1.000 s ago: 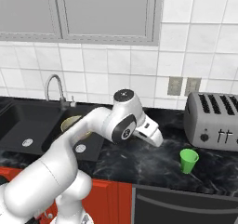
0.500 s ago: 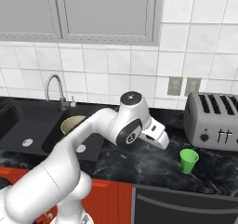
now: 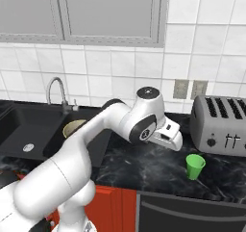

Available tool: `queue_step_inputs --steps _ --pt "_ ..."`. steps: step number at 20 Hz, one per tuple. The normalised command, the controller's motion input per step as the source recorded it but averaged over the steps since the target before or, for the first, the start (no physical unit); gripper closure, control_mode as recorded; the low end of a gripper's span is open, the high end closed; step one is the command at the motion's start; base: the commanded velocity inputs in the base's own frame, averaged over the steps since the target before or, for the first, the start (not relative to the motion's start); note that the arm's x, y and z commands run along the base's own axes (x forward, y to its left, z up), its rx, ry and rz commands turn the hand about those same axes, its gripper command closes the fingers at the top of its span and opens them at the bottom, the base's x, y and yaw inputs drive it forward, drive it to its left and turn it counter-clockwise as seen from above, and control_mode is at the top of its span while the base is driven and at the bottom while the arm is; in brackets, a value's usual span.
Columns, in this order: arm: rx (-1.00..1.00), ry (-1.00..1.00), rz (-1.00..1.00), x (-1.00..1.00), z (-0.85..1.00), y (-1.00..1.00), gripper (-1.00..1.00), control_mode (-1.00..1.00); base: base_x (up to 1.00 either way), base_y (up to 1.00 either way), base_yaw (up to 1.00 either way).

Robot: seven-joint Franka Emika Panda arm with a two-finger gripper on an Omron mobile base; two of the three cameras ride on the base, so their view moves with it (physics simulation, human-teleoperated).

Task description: Remove the mango and tomato from the sink. Then move the bowl and cup from the counter to the sink for washing.

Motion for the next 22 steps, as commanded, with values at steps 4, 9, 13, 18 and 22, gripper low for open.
queue_step_inputs --steps 4,9,13,18,22 --pt "0.02 0.14 0.03 -0.02 0.04 -0.24 -1.0 -1.0 0.0 0.0 0.0" --pt "0.12 0.11 0.09 -0.02 -0.01 -0.29 -1.0 -1.0 0.0 0.0 0.0" --pt "0.18 0.01 0.11 -0.02 -0.13 -0.26 -1.0 -1.0 0.0 0.0 0.0" --pt "0.15 0.0 0.06 0.02 -0.23 -0.15 -1.0 -1.0 0.0 0.0 0.0" --pt "0.01 0.0 0.0 0.13 -0.22 -0.16 -1.0 -1.0 0.0 0.0 0.0"
